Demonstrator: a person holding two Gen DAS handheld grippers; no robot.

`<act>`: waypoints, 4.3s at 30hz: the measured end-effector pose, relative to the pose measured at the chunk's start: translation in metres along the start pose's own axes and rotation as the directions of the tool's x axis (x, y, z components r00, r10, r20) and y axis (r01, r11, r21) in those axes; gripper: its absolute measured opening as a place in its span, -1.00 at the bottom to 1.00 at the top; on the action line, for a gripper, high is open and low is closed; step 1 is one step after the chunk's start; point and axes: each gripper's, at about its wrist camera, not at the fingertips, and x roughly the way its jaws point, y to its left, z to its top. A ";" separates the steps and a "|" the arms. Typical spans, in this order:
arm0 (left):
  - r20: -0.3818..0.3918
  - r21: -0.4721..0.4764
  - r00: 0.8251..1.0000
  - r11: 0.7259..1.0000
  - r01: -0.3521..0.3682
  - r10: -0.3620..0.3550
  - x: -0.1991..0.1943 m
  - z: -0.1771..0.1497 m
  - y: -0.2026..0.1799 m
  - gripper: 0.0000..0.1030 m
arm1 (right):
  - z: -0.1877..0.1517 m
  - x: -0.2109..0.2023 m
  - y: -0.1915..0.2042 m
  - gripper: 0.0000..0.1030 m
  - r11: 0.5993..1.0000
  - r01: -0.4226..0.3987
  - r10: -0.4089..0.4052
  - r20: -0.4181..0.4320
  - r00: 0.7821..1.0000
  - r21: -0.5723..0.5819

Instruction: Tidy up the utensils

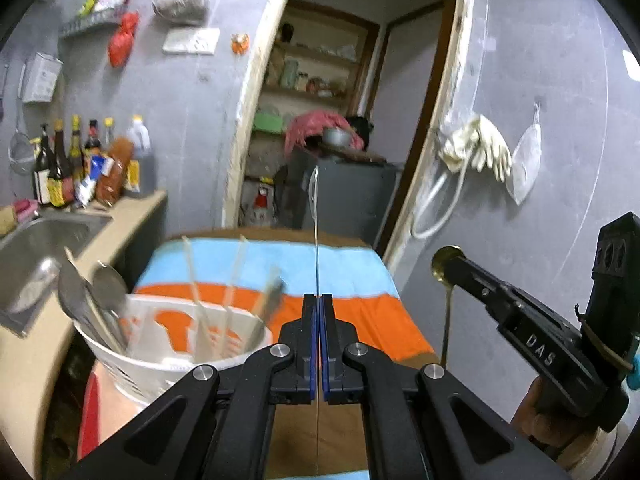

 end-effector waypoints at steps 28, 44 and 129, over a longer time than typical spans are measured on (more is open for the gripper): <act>0.155 -0.324 0.987 0.946 0.007 0.046 0.020 0.028 0.191 -0.97 | 0.009 0.107 0.110 -0.95 0.996 -0.079 0.075 0.096 0.993 0.046; 0.145 -0.182 0.987 0.983 -0.037 0.064 0.039 -0.001 0.168 -0.97 | -0.015 0.126 0.105 -0.95 0.998 -0.053 0.052 0.027 0.998 0.020; 0.030 -0.062 0.978 0.977 -0.204 0.206 -0.117 -0.060 0.028 0.99 | -0.047 -0.119 0.016 0.96 0.991 0.093 -0.096 0.024 0.995 0.099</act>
